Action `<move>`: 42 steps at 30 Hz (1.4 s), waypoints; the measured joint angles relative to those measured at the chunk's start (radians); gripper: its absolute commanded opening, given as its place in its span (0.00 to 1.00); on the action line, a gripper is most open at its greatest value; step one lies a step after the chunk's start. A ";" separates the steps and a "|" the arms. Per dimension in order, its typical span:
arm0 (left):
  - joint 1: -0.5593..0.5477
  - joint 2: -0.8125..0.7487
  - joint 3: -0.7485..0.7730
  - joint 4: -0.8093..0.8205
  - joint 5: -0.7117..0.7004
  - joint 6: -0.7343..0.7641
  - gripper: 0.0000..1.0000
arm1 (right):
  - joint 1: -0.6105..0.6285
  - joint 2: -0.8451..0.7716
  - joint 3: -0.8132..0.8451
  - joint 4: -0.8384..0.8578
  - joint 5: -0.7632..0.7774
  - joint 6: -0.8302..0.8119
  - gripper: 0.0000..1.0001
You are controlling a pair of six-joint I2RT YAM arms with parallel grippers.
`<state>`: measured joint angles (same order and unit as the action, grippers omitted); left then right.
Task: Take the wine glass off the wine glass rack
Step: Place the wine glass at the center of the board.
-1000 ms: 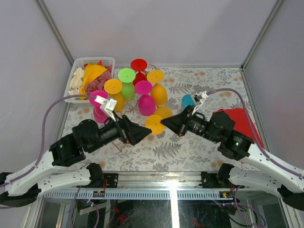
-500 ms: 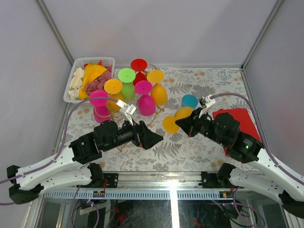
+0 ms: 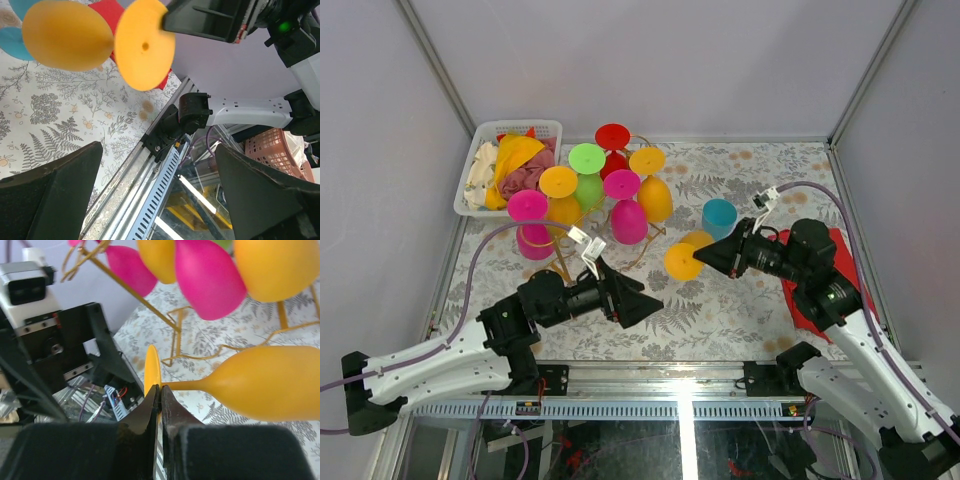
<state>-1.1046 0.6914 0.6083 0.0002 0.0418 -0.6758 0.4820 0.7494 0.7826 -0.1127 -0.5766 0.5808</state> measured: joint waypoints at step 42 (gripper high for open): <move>-0.135 0.155 0.032 0.254 -0.141 0.016 0.36 | -0.002 -0.093 -0.104 0.316 -0.326 0.078 0.00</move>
<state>-1.2392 0.8463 0.6403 0.2539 -0.0994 -0.6598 0.4797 0.6559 0.6788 0.2031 -0.9024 0.6590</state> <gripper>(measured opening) 0.387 0.036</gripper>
